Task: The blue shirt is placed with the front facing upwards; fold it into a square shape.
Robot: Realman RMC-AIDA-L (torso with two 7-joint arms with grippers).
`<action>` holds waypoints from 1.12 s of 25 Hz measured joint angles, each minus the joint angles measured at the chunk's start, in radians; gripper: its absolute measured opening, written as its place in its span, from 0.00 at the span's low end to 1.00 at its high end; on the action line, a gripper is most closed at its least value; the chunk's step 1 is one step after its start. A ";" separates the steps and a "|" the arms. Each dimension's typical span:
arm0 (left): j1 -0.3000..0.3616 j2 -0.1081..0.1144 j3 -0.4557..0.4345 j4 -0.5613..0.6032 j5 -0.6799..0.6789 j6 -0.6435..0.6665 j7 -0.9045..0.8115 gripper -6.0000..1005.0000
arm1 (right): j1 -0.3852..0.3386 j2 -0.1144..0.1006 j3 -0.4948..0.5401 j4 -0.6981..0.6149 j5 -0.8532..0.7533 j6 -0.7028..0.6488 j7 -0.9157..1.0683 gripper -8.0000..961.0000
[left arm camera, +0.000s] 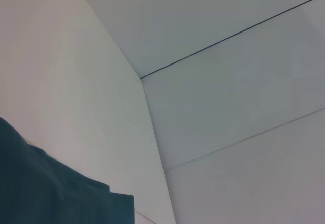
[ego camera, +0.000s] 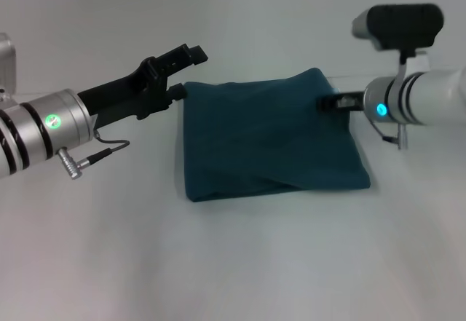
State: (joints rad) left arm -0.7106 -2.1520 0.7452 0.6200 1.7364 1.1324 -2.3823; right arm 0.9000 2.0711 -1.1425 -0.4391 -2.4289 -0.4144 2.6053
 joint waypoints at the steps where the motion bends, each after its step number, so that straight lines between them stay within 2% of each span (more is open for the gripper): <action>1: 0.001 0.002 0.000 0.001 0.000 0.003 0.000 0.94 | -0.029 0.002 0.000 -0.062 0.001 -0.039 0.000 0.16; 5: -0.001 0.008 0.000 0.001 0.000 0.006 0.000 0.94 | -0.114 0.004 0.017 -0.253 0.008 -0.164 0.001 0.17; 6: -0.005 0.011 0.003 0.003 0.004 0.009 0.000 0.94 | -0.146 -0.002 0.100 -0.325 0.011 -0.283 0.001 0.17; 11: -0.006 0.016 0.004 0.006 0.007 0.023 -0.001 0.94 | -0.176 -0.023 0.222 -0.351 0.036 -0.415 -0.007 0.16; 15: -0.003 0.027 0.012 0.006 0.010 0.044 0.000 0.94 | -0.212 -0.059 0.297 -0.355 0.098 -0.524 -0.018 0.16; 16: 0.004 0.043 0.026 0.006 0.012 0.075 0.005 0.94 | -0.227 -0.069 0.320 -0.359 0.134 -0.566 -0.035 0.16; 17: 0.004 0.043 0.026 0.006 0.012 0.075 0.005 0.94 | -0.243 -0.076 0.336 -0.363 0.164 -0.596 -0.057 0.16; 22: 0.033 0.071 0.017 0.022 0.015 0.225 0.123 0.94 | -0.364 -0.107 0.455 -0.375 0.407 -0.828 -0.281 0.16; 25: 0.067 0.080 0.016 0.058 0.020 0.333 0.239 0.94 | -0.446 -0.110 0.517 -0.364 0.530 -0.970 -0.471 0.16; 26: 0.140 0.058 0.033 0.148 0.122 0.449 0.400 0.94 | -0.559 -0.089 0.575 -0.307 0.589 -1.084 -0.687 0.16; 28: 0.141 0.054 0.040 0.148 0.133 0.457 0.410 0.94 | -0.563 -0.084 0.578 -0.303 0.589 -1.086 -0.697 0.21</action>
State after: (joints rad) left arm -0.5692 -2.0980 0.7853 0.7676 1.8693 1.5891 -1.9725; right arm 0.3367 1.9875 -0.5647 -0.7421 -1.8398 -1.5005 1.9086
